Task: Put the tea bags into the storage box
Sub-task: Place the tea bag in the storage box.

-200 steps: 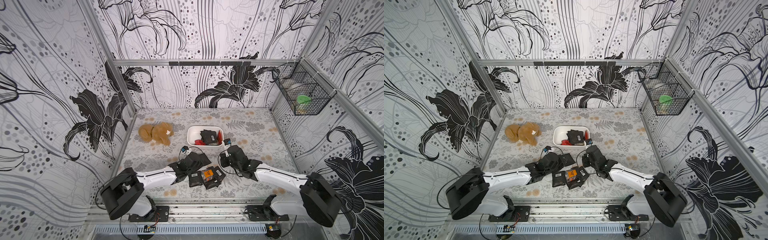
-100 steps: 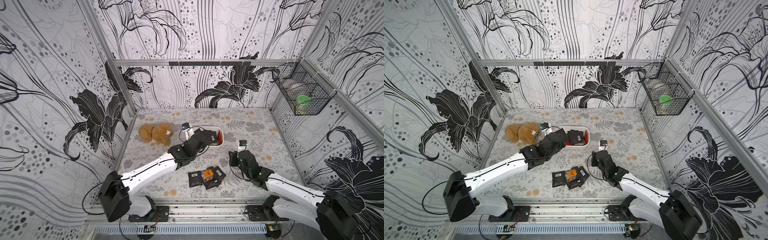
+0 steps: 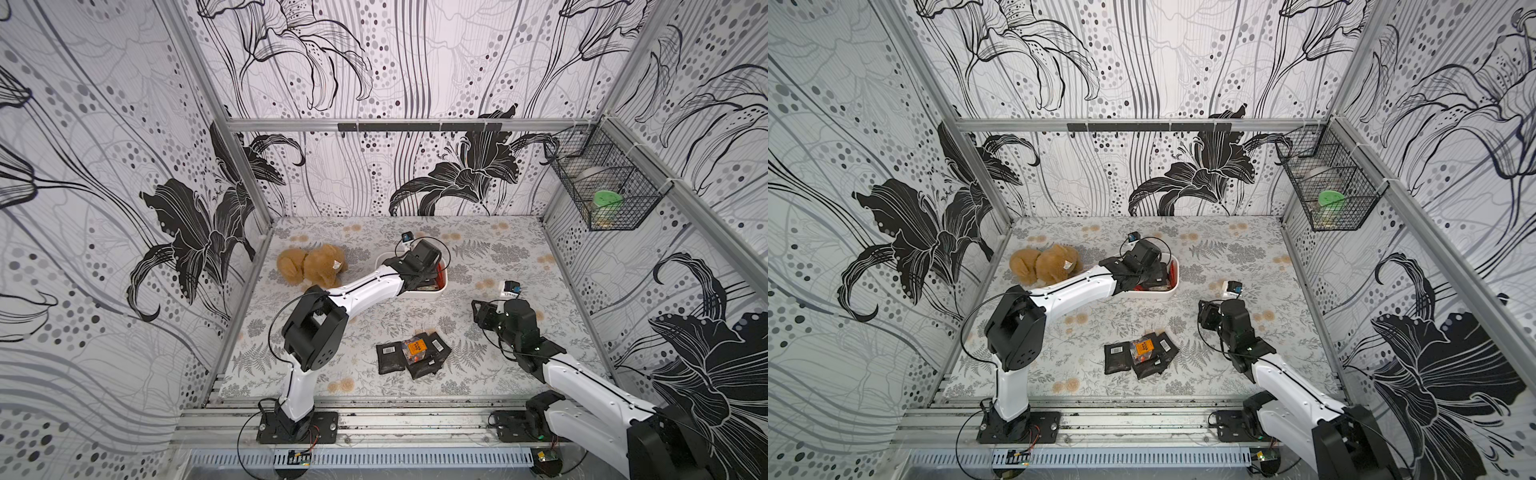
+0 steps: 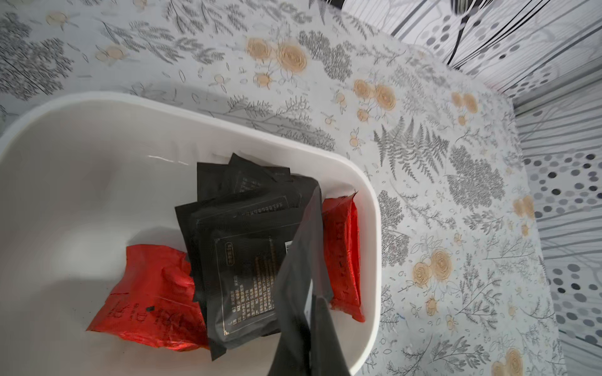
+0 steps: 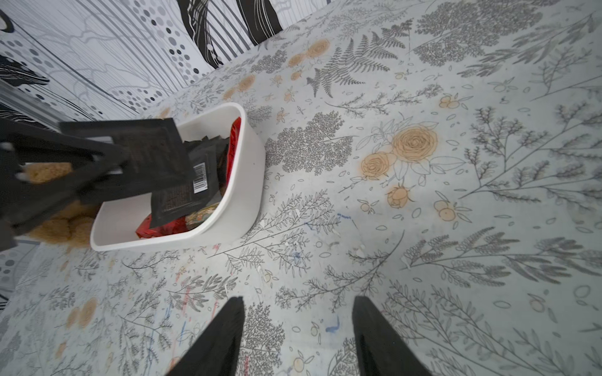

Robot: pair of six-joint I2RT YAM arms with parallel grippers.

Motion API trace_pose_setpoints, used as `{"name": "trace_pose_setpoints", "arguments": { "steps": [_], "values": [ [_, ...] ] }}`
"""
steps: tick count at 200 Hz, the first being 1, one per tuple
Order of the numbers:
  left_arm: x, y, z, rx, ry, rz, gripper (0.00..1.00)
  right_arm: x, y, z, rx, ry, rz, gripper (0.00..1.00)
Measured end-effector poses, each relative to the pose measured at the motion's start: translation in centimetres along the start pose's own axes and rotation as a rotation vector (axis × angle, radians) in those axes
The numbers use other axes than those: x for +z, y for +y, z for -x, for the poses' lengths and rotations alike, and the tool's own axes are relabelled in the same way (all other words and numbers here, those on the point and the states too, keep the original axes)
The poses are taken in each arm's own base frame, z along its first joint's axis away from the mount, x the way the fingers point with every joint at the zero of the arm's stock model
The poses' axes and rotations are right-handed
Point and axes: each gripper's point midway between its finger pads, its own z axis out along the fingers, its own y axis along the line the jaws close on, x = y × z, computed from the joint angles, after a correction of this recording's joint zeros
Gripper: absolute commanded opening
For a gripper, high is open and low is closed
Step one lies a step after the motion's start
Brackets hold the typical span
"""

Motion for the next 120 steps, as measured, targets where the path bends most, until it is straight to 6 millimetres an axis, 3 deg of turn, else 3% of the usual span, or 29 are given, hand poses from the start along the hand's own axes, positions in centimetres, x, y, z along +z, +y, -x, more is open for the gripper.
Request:
{"name": "trace_pose_setpoints", "arguments": {
  "steps": [41, 70, 93, 120],
  "values": [
    [1.6, 1.7, 0.4, -0.016, 0.033, 0.016, 0.47, 0.0, 0.6, 0.0, -0.007, 0.005, 0.030, 0.61],
    [1.6, 4.7, 0.9, -0.081, 0.032, 0.036, 0.60, 0.0, 0.7, 0.0, -0.014, 0.006, 0.037, 0.60],
    [-0.2, 7.3, 0.9, -0.114, 0.024, 0.061, 0.65, 0.1, 0.7, -0.3, -0.030, 0.017, 0.040, 0.60],
    [-4.0, 7.7, 2.0, -0.140, -0.026, 0.014, 0.69, 0.3, 1.1, -0.5, -0.038, 0.030, 0.066, 0.59]
  ]
}}
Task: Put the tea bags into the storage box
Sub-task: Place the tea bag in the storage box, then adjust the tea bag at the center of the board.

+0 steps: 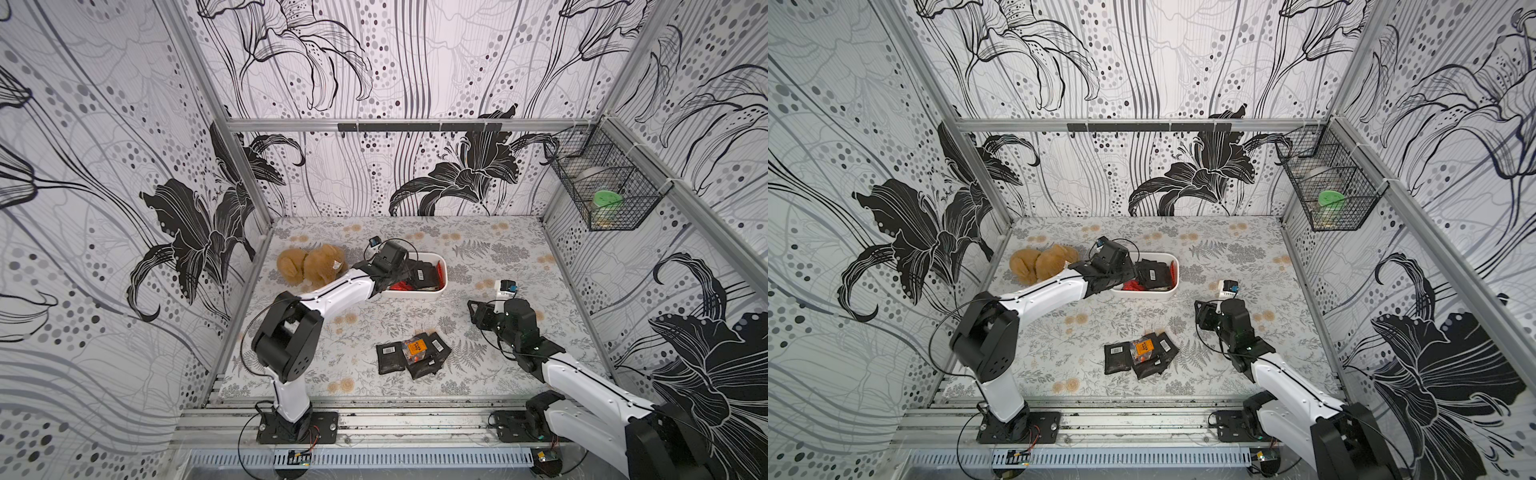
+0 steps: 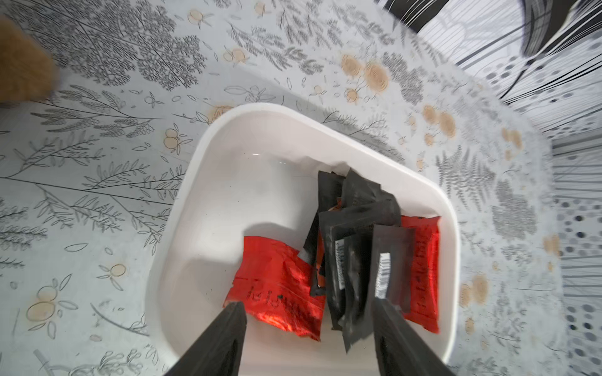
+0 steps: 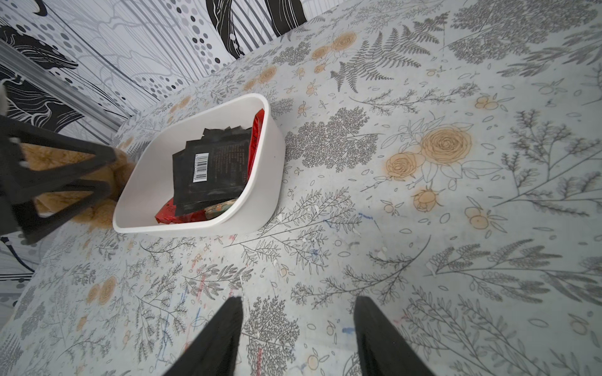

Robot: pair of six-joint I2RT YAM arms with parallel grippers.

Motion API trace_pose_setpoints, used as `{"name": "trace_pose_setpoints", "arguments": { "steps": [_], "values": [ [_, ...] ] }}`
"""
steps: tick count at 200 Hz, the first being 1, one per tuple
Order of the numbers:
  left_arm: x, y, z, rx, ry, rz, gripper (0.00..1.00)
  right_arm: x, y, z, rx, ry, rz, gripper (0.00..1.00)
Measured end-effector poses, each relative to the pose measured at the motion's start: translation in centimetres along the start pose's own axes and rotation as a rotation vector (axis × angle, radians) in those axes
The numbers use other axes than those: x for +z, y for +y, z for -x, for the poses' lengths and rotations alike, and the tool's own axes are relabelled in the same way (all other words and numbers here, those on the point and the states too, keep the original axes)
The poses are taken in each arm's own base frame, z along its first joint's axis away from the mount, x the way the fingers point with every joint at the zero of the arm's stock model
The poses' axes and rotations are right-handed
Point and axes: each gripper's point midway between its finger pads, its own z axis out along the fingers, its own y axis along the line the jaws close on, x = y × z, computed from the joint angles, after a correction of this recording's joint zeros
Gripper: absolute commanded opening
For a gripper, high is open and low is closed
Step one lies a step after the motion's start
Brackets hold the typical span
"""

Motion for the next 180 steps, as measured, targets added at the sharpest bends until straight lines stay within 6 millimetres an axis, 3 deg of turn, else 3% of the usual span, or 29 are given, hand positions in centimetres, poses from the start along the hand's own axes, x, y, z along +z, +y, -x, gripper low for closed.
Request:
{"name": "trace_pose_setpoints", "arguments": {
  "steps": [22, 41, 79, 105, 145, 180],
  "values": [
    [-3.7, 0.3, 0.6, -0.026, -0.046, -0.078, 0.71, 0.0, 0.6, 0.1, -0.007, 0.000, 0.031, 0.59],
    [-6.0, 1.5, -0.2, -0.056, -0.060, -0.137, 0.72, 0.0, 1.2, 0.4, -0.012, -0.011, 0.061, 0.57],
    [-8.3, 6.2, -4.8, -0.148, -0.009, -0.198, 0.72, 0.4, 1.0, -0.2, -0.012, 0.010, 0.060, 0.50],
    [-9.7, 8.2, -8.1, -0.197, 0.018, -0.242, 0.70, 0.8, 1.4, -1.1, -0.018, 0.050, 0.087, 0.46],
    [-11.3, 7.8, -11.2, -0.197, 0.070, -0.323, 0.61, 1.5, 2.6, -3.9, -0.045, 0.171, 0.174, 0.43],
    [-11.9, 7.0, -14.5, -0.190, 0.136, -0.384, 0.56, 0.5, 7.7, -8.5, -0.214, 0.308, 0.325, 0.43]
  ]
}}
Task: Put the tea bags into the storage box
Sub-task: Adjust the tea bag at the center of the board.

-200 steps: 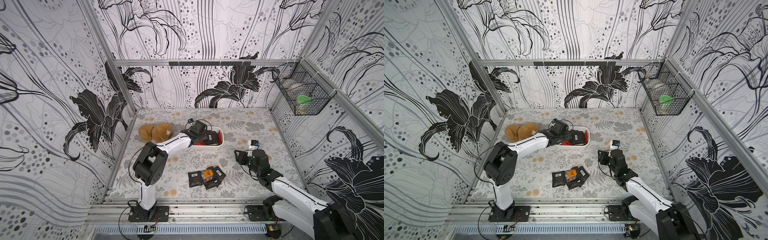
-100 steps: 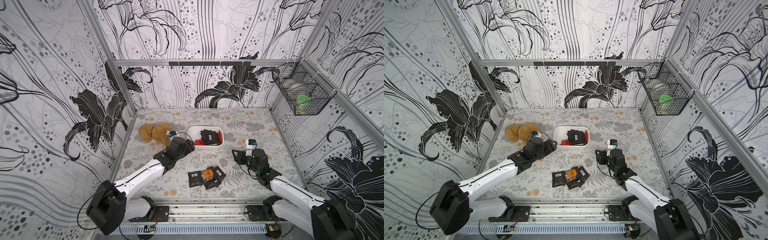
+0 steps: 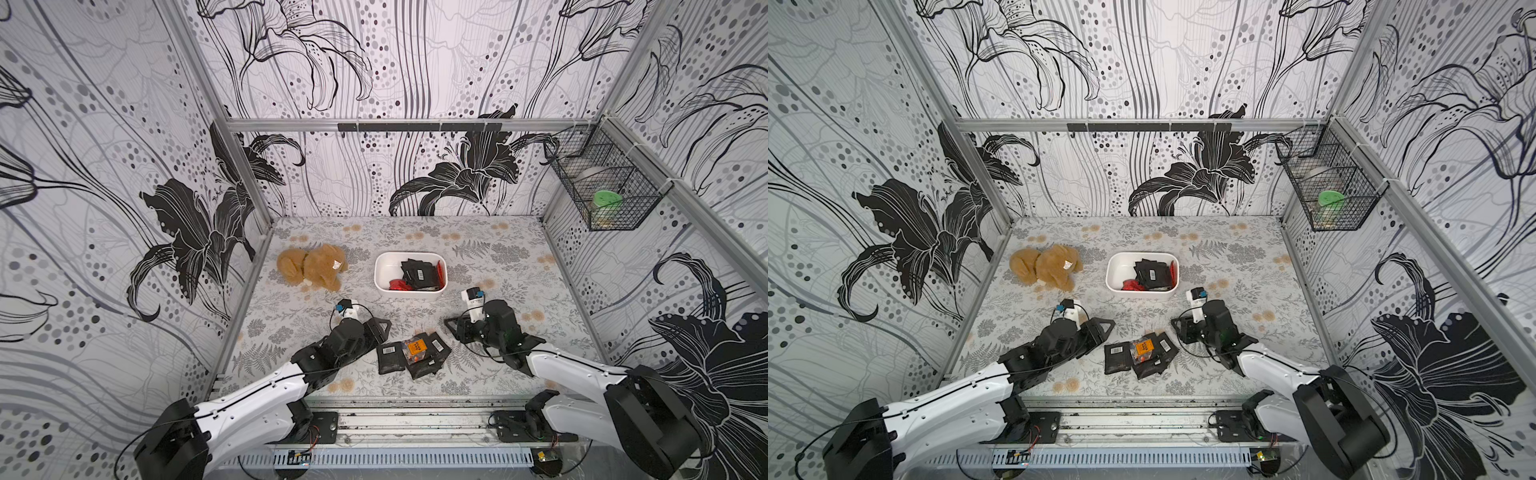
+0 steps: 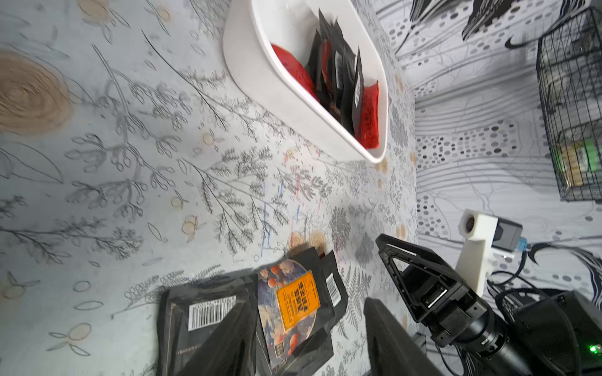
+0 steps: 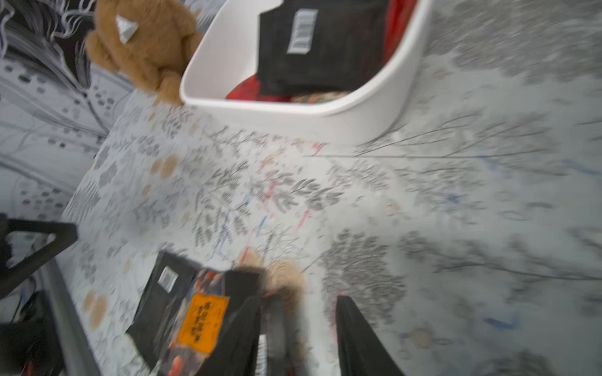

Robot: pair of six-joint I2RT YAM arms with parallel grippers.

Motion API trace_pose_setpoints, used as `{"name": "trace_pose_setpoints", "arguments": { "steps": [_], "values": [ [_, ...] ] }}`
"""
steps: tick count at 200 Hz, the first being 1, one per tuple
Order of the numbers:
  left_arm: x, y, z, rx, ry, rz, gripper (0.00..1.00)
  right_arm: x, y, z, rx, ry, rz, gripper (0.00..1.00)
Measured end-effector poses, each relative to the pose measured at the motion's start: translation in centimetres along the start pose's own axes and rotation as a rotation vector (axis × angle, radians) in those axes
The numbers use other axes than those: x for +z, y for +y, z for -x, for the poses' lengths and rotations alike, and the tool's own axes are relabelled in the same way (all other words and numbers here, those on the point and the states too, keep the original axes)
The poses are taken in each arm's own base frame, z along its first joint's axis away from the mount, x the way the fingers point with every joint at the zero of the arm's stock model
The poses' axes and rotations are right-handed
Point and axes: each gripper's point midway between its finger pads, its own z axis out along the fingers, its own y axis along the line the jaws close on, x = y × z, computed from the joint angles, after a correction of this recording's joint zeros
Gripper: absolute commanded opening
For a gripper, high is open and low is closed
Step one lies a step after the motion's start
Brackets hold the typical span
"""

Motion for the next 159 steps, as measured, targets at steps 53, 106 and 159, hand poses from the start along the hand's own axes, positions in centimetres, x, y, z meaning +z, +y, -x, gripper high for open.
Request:
{"name": "trace_pose_setpoints", "arguments": {
  "steps": [53, 106, 159],
  "values": [
    [0.3, 4.4, -3.0, -0.035, 0.035, 0.087, 0.55, 1.9, 6.4, -2.9, -0.166, 0.120, 0.146, 0.38],
    [0.1, 6.5, -2.7, -0.067, -0.006, 0.149, 0.57, 6.0, 11.6, -3.8, -0.302, 0.232, 0.222, 0.19],
    [0.1, 7.3, -3.1, -0.072, 0.001, 0.173, 0.57, 8.0, 13.3, -7.0, -0.382, 0.336, 0.213, 0.13]
  ]
}}
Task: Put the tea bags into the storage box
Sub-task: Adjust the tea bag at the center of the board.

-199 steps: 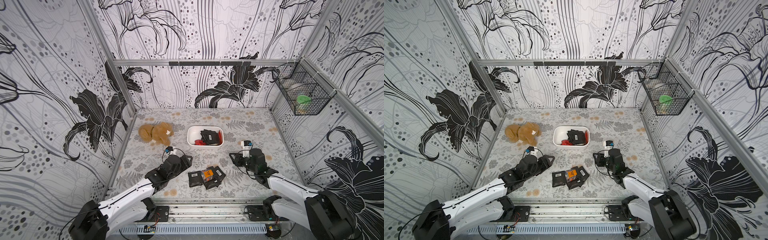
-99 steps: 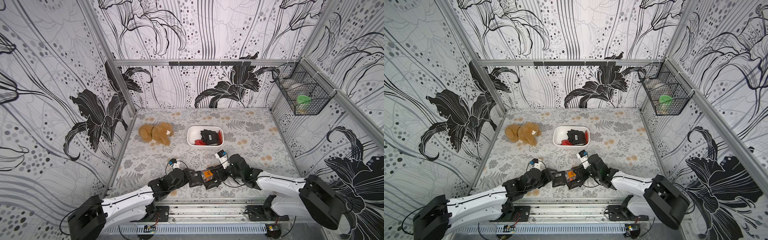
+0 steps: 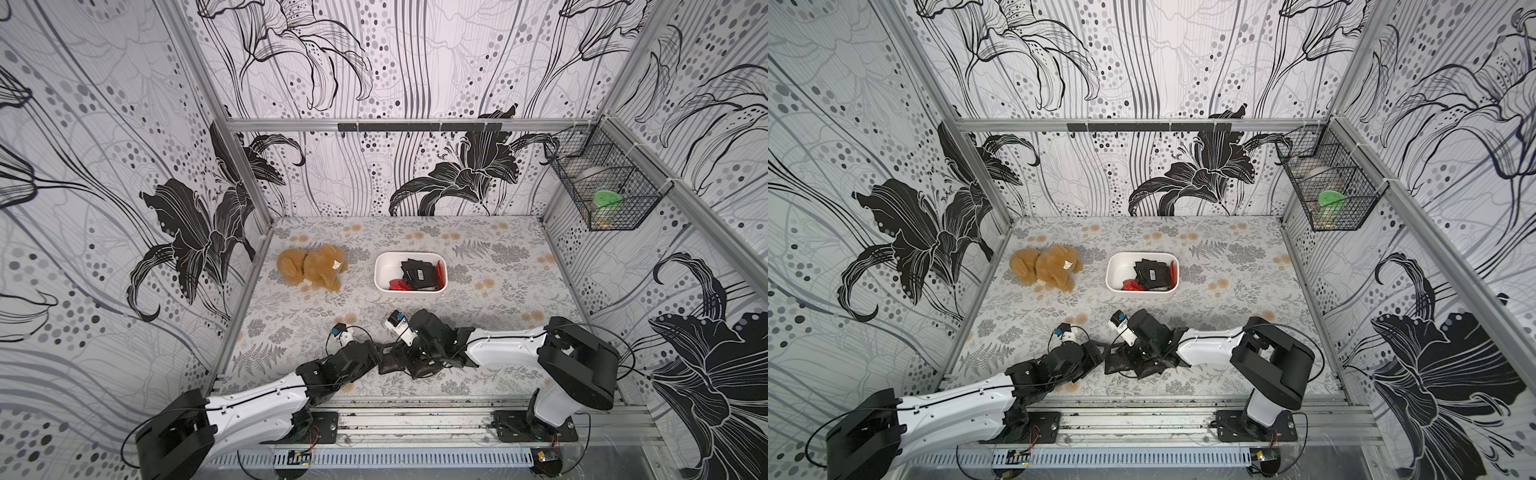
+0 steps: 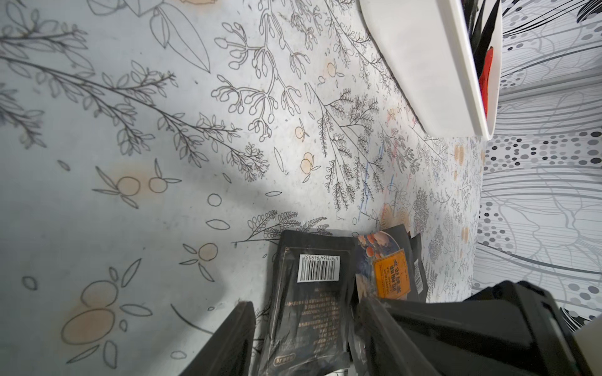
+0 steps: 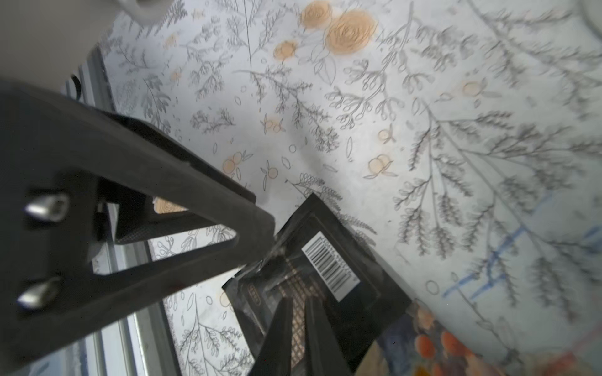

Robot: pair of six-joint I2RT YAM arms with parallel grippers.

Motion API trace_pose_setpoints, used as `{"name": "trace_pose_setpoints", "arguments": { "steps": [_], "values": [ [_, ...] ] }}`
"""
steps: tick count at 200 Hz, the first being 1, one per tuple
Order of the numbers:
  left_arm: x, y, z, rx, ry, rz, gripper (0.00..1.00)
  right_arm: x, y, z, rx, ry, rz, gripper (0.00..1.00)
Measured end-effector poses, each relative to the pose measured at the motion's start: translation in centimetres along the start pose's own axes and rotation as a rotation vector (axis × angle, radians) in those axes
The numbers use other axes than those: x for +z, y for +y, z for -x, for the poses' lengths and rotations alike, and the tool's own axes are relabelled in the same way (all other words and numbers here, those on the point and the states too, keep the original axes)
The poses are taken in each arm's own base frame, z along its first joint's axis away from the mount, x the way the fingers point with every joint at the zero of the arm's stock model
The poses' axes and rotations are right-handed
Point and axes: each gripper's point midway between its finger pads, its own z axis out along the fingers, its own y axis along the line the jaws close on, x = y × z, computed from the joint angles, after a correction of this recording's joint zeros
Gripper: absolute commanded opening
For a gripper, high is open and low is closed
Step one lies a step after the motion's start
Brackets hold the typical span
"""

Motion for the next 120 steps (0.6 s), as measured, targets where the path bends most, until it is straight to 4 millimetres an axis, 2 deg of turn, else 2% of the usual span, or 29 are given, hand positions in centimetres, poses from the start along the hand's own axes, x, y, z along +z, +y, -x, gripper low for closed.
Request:
{"name": "trace_pose_setpoints", "arguments": {
  "steps": [33, 67, 103, 120],
  "values": [
    [0.0, 0.0, -0.2, -0.004, 0.005, 0.000, 0.56, 0.6, -1.2, -1.6, 0.009, 0.052, -0.061, 0.11],
    [0.0, 0.1, -0.5, 0.001, 0.013, 0.005, 0.56, 0.3, -2.5, -1.6, 0.009, 0.048, -0.139, 0.10],
    [0.2, 0.5, -0.6, 0.006, 0.012, 0.023, 0.55, -0.1, -2.8, -1.3, 0.007, 0.038, -0.163, 0.09],
    [0.3, 0.6, -0.8, 0.008, 0.013, 0.026, 0.55, -0.1, -2.9, -1.5, 0.007, 0.046, -0.166, 0.04]
  ]
}}
